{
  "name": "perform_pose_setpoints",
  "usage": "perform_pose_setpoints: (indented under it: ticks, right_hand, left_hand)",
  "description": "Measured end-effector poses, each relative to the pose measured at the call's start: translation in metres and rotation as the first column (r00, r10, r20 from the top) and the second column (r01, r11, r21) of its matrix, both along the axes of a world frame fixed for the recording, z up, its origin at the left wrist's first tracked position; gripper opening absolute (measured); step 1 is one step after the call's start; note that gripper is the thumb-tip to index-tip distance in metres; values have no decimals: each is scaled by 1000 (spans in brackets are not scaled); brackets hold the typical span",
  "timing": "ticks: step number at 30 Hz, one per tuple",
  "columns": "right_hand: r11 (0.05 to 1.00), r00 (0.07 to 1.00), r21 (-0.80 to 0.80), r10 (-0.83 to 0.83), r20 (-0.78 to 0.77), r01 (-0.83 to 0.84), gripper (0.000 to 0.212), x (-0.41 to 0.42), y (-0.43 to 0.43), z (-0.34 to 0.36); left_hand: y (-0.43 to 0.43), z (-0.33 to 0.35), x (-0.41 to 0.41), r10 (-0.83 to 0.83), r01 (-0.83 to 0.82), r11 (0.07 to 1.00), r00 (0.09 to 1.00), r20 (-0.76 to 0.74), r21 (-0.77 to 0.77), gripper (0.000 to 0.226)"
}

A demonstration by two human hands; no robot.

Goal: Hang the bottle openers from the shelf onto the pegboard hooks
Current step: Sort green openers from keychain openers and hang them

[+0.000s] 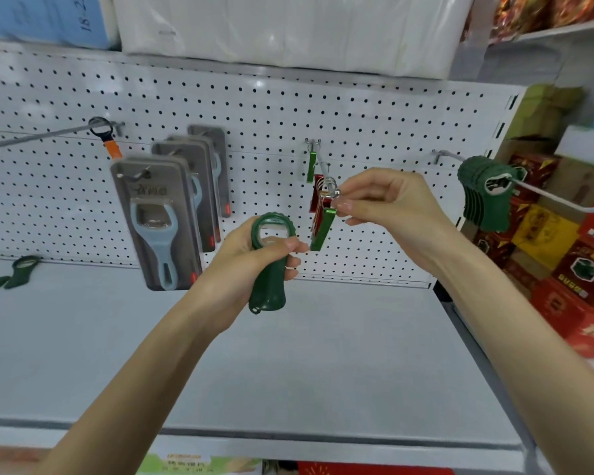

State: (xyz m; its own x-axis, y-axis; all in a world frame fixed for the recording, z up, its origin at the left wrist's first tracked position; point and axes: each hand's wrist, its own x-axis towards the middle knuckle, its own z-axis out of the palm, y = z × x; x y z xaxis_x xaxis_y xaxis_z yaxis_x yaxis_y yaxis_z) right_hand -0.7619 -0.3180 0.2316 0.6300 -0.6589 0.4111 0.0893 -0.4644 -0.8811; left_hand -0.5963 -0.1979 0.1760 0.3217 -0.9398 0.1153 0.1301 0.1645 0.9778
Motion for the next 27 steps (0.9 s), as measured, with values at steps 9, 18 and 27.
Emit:
perform_pose_setpoints:
  ticks: [9, 18, 27]
  right_hand:
    - [987, 987, -35, -157, 24, 158, 18, 13, -8, -4]
    - [980, 980, -26, -197, 38, 198, 16, 11, -11, -8]
    - [969, 975, 129, -218, 44, 211, 14, -6, 46, -62]
  left_hand:
    - [-4, -6, 2, 24, -24, 1000, 999, 27, 9, 22]
    - [-3, -2, 0, -16, 32, 998, 962, -272, 57, 44]
    - [1, -16, -14, -99, 124, 991, 945, -313, 60, 40]
